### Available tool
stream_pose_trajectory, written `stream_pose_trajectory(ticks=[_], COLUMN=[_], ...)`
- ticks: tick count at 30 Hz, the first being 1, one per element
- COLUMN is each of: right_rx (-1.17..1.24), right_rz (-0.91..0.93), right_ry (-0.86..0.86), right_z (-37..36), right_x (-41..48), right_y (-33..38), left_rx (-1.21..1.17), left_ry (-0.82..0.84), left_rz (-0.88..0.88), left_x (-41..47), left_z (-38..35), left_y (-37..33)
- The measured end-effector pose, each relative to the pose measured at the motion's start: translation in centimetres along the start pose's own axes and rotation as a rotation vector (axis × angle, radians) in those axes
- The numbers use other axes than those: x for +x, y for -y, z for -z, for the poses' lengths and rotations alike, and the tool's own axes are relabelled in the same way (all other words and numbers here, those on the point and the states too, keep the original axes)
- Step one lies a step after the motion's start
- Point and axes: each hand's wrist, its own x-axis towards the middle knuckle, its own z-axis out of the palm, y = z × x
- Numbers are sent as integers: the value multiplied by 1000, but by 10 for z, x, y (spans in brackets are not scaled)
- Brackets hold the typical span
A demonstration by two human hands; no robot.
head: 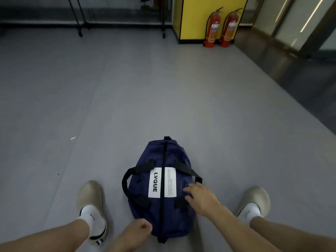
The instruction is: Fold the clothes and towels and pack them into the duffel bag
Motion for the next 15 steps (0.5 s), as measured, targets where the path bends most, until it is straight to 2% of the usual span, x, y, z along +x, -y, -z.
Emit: stream_pose_trajectory(ticks=[2,6,8,12,15], right_rx=[50,79,122,220,253], right_rz=[3,37,46,11,-35], right_ry=[-4,-2,-24,-18,39], right_z=[32,83,96,63,3], right_x=[-24,-56,-56,-9,32], right_y=[9,26,35,40,34], left_rx=[-27,-78,-122,-189,8], left_ry=[-105,-265,-307,-318,-337], left_rz=[-47,-216,-234,-231,-276], left_x=[-53,-109,-122,-110,-81], left_z=[37,92,112,113,100], left_y=[-49,-76,-83,-86,-94])
